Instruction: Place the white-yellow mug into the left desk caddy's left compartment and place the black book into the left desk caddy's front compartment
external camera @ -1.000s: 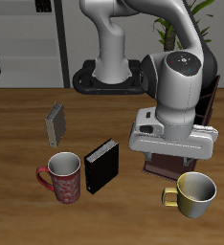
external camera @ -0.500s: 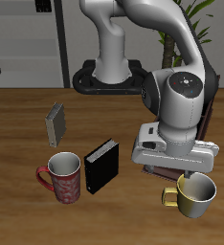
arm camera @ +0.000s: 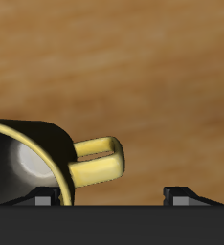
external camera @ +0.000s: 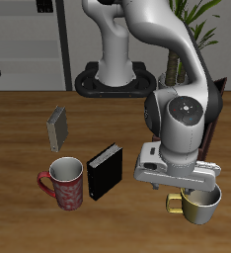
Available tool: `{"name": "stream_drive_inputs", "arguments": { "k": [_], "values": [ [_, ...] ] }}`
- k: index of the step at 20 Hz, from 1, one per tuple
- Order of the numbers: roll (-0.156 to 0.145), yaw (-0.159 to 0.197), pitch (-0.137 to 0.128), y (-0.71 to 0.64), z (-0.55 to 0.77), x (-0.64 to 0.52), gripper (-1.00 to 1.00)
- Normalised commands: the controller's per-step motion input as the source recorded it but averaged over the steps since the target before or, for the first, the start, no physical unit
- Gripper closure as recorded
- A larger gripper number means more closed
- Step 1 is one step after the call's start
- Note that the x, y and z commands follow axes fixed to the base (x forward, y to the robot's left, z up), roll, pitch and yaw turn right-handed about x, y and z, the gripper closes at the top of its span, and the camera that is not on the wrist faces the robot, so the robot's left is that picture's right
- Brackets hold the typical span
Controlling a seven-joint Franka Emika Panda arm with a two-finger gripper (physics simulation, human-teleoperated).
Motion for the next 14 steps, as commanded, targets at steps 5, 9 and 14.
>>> {"name": "stream_drive_inputs", "arguments": {
  "k": [5,9,14],
  "values": [
    [0.016,-0.041,-0.008,0.07,-0.02,0.01,1.00],
    [0.010,-0.016,0.002,0.06,-0.05,0.07,1.00],
    [-0.014,-0.007,-0.050,-0.05,0.40,-0.01,1.00]
  ]
}}
